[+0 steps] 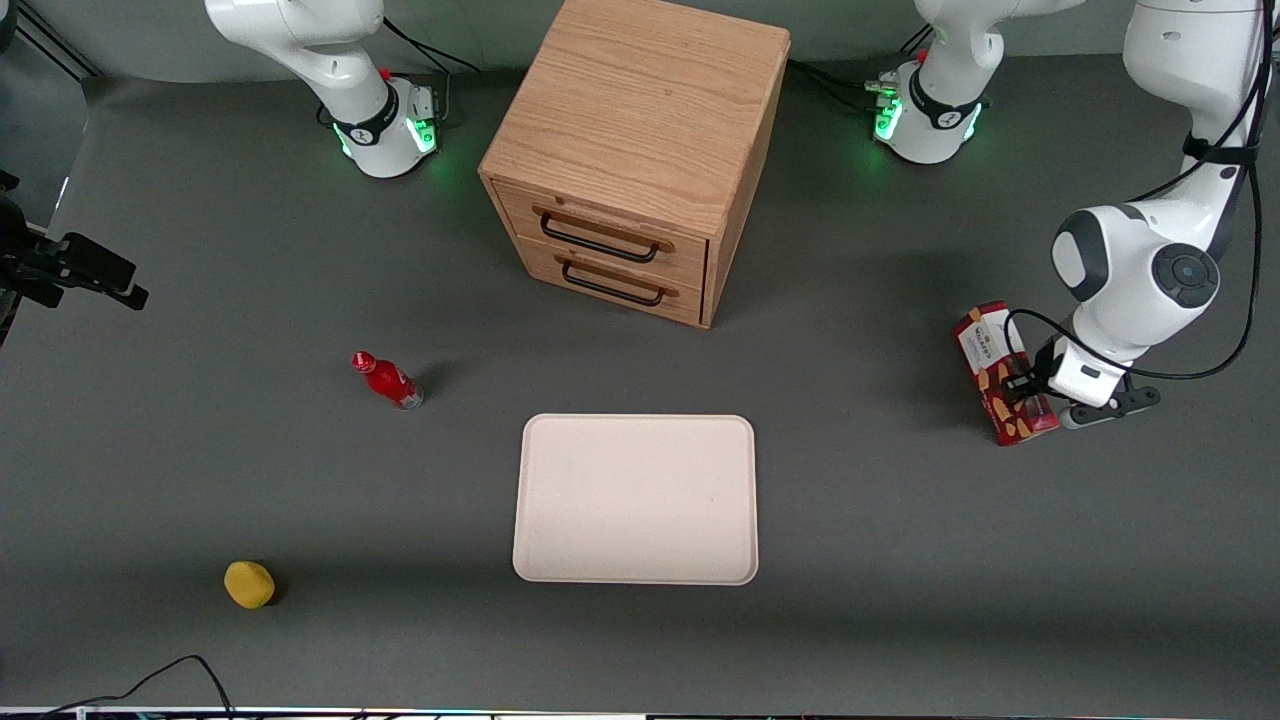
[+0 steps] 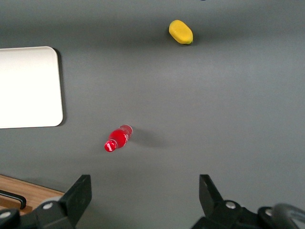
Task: Place red cookie box on tray
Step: 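Close the left gripper on the shortbread box's end and lift it, then carry the held box over to the cream tray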
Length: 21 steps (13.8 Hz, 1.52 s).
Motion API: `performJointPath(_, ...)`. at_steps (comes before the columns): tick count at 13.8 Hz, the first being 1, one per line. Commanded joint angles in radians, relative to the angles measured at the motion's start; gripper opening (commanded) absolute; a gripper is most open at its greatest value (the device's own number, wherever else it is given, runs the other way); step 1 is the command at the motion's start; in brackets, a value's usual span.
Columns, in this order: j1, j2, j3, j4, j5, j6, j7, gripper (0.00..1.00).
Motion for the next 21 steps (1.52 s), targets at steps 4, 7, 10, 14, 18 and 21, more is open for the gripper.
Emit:
performJointPath(4, -0.034, -0.234, -0.008, 0.091, -0.010, -0.430, -0.023, 0.15)
performJointPath(7, -0.040, -0.254, -0.029, 0.310, 0.004, -0.767, -0.046, 0.15)
performJointPath(10, -0.056, -0.252, -0.058, 0.515, 0.004, -1.003, -0.071, 0.15)
performJointPath(14, -0.059, -0.240, -0.176, 0.618, 0.002, -1.065, -0.225, 0.15)
performJointPath(18, -0.089, -0.095, -0.337, 0.753, 0.002, -0.994, -0.556, 0.15)
performJointPath(21, -0.212, 0.040, -0.349, 0.823, 0.065, -0.844, -0.712, 0.15)
